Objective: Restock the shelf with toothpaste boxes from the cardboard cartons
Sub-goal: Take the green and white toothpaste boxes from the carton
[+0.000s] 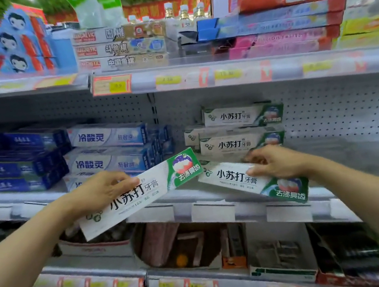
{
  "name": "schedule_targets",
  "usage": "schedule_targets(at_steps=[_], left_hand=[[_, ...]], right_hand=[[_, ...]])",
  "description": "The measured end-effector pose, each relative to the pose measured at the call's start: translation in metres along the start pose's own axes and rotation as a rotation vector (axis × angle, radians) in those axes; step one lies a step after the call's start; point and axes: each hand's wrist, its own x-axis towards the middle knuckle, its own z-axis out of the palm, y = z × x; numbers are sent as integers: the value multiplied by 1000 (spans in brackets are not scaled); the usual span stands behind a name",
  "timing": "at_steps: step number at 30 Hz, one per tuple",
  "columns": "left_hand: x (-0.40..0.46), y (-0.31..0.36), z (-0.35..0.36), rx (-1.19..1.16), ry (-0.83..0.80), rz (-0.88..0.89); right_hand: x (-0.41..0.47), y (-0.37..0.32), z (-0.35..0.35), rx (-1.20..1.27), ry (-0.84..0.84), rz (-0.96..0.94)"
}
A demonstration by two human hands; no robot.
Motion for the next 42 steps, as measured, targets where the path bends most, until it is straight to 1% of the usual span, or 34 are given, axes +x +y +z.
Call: schedule_targets(at_steps=[4, 7, 9, 14, 18, 21, 24, 26, 28, 32, 35, 39, 42], left_hand=[[12, 6, 5, 11, 45, -11], [17, 10, 8, 6, 44, -29], [22, 12, 12, 11, 51, -18], [36, 25, 21, 69, 68, 40], [58, 42, 26, 95, 55, 68], [81, 65, 32, 169, 76, 139], [105, 91, 41, 243, 69, 198], [122, 107, 51, 236, 56, 226], [137, 124, 61, 233, 18, 242], [166, 149, 80, 430, -64, 290], [177, 151, 87, 432, -117, 339], [185, 143, 90, 413, -128, 438], [193, 133, 93, 512, -79, 506]], right_hand=[[32, 10, 4, -47, -74, 16], [46, 23, 9, -96, -131, 21], [46, 22, 12, -100, -99, -42], [45, 29, 19, -193, 93, -118], [30, 34, 11, -168, 218, -47], [12, 42, 5, -134, 225, 32], [-7, 50, 1, -130, 302, 23], [-19, 55, -1, -105, 347, 32], [-28, 62, 0, -123, 349, 65], [-40, 74, 2, -164, 349, 99], [-43, 78, 4, -158, 355, 119], [-44, 78, 8, -152, 374, 163], [-42, 74, 11, -131, 385, 171]])
